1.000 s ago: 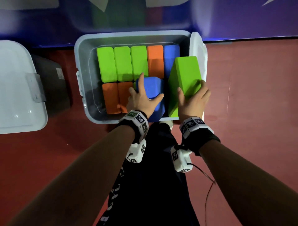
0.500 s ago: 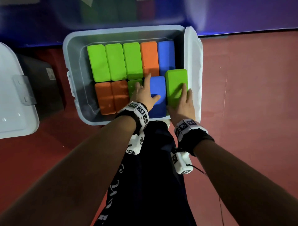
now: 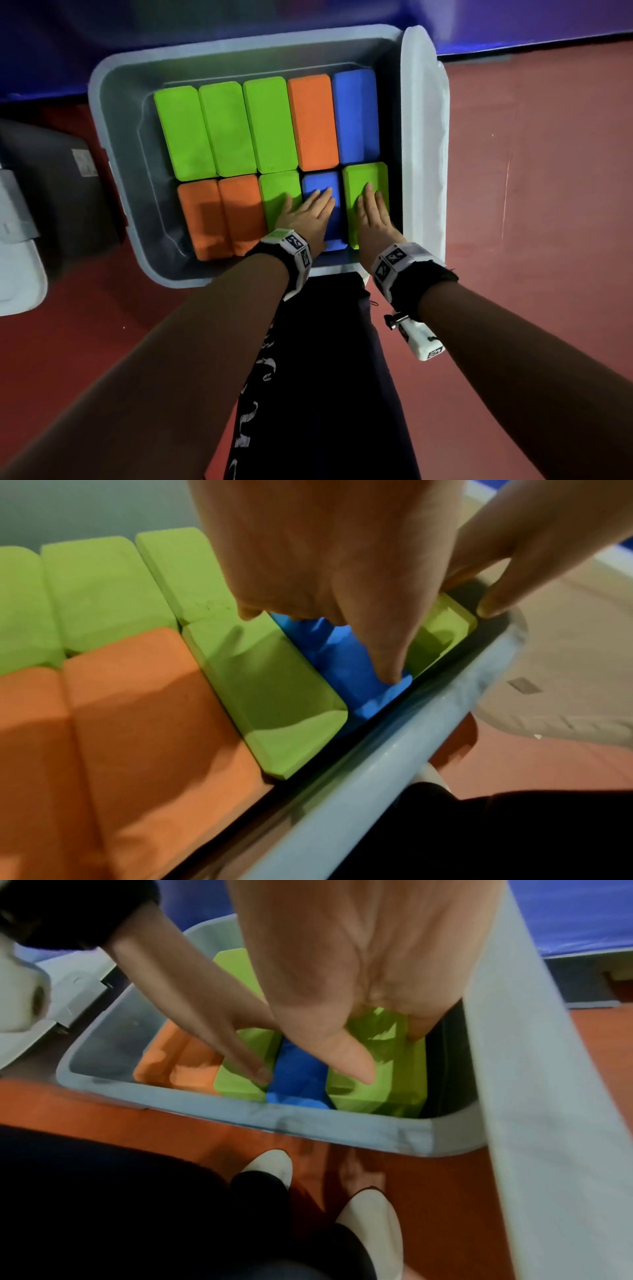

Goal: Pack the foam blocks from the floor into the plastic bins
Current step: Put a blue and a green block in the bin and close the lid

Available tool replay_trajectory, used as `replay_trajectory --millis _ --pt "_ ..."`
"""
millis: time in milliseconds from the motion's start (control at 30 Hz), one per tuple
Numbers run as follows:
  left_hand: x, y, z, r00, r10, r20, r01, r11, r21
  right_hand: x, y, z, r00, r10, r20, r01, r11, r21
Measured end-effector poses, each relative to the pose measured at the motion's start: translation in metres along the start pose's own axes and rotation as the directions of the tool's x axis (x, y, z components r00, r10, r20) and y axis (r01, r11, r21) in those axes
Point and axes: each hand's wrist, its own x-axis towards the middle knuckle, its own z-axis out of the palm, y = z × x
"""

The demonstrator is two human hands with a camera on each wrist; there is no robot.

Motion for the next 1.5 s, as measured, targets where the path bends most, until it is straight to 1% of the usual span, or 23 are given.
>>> replay_trajectory --millis 133,200,233,300,367,400,467,500,567,633,667,733,833,933,1000,1067,1133,1200,1300,1333,1367,1433,1500 --pt "0.004 -0.008 0.023 0.991 -0.005 -0.134 0.018 0.996 0.091 0.0 -0.007 0.001 0.999 0.039 -0.024 -0.041 0.997 -0.066" --pt "0.007 -0.007 0.025 0.986 -0.002 -0.166 0.02 0.994 0.11 0.005 -0.008 0.001 0.998 0.057 0.002 -0.057 0.998 -0.01" --pt "0.009 -0.008 0.026 0.987 -0.012 -0.159 0.031 0.993 0.117 0.008 -0.008 -0.004 0.997 0.068 0.029 -0.07 0.996 0.054" --pt "0.01 -0.003 0.023 0.989 -0.033 -0.145 0.052 0.99 0.128 0.009 -0.005 -0.008 0.996 0.056 0.07 -0.061 0.996 0.064" --pt "0.007 -0.001 0.017 0.982 -0.025 -0.186 0.044 0.994 0.096 0.008 0.003 -0.014 0.988 -0.001 0.155 -0.01 0.997 0.075" --pt "0.006 0.0 0.011 0.965 -0.005 -0.263 0.026 0.997 0.075 0.008 0.007 -0.019 0.986 -0.035 0.161 0.03 0.999 0.03" --pt "0.01 -0.005 0.004 0.884 0.007 -0.468 0.022 0.998 0.056 0.006 0.011 -0.029 0.98 -0.062 0.188 0.087 0.988 -0.13" --pt "0.014 -0.01 -0.002 0.876 -0.017 -0.481 0.037 0.999 0.032 0.003 0.011 -0.029 0.981 -0.059 0.185 0.077 0.993 -0.094" --pt "0.024 -0.022 -0.018 0.933 -0.137 -0.333 0.132 0.991 -0.035 0.002 0.007 -0.033 0.974 -0.027 0.225 0.018 0.999 0.041" --pt "0.037 -0.031 -0.027 0.929 -0.265 -0.259 0.254 0.964 -0.076 0.006 0.004 -0.026 0.982 -0.005 0.19 -0.02 0.992 0.127" --pt "0.042 -0.033 -0.028 0.919 -0.31 -0.245 0.289 0.95 -0.118 0.01 0.004 -0.019 0.987 0.004 0.159 -0.023 0.993 0.12" --pt "0.048 -0.036 -0.025 0.906 -0.334 -0.26 0.294 0.939 -0.179 0.018 0.003 -0.008 0.99 0.016 0.141 -0.028 0.996 0.082" --pt "0.05 -0.038 -0.017 0.899 -0.329 -0.29 0.285 0.941 -0.182 0.022 0.002 -0.006 0.99 0.013 0.139 -0.008 0.999 -0.04" --pt "0.046 -0.038 -0.02 0.888 -0.318 -0.334 0.259 0.943 -0.21 0.02 0.005 -0.012 0.981 -0.03 0.189 0.016 0.997 0.075" --pt "0.043 -0.042 -0.019 0.874 -0.309 -0.374 0.234 0.944 -0.234 0.017 0.007 -0.022 0.993 -0.012 0.115 -0.013 0.978 0.208" --pt "0.035 -0.052 -0.015 0.847 -0.353 -0.397 0.281 0.932 -0.23 0.017 0.0 -0.028 0.998 0.059 -0.012 -0.051 0.927 0.371" --pt "0.026 -0.066 -0.007 0.834 -0.402 -0.377 0.345 0.914 -0.211 0.022 -0.01 -0.03 0.978 0.136 -0.156 -0.057 0.901 0.43" --pt "0.014 -0.081 0.004 0.827 -0.415 -0.379 0.367 0.909 -0.196 0.031 -0.019 -0.034 0.964 0.166 -0.208 -0.065 0.905 0.421" --pt "-0.007 -0.105 0.027 0.756 -0.499 -0.423 0.414 0.866 -0.282 0.049 -0.03 -0.043 0.981 0.091 -0.172 -0.043 0.964 0.264" --pt "-0.013 -0.113 0.034 0.74 -0.535 -0.407 0.439 0.843 -0.309 0.056 -0.032 -0.046 0.986 0.057 -0.159 -0.022 0.977 0.21" --pt "-0.019 -0.121 0.04 0.743 -0.555 -0.373 0.455 0.828 -0.328 0.061 -0.034 -0.047 0.988 0.04 -0.148 -0.013 0.984 0.179" --pt "-0.025 -0.136 0.05 0.786 -0.531 -0.317 0.421 0.835 -0.355 0.073 -0.04 -0.037 0.989 0.044 -0.143 -0.029 0.994 0.102" --pt "-0.031 -0.142 0.057 0.808 -0.455 -0.374 0.344 0.88 -0.327 0.076 -0.044 -0.031 0.978 0.081 -0.194 -0.08 0.997 0.015"
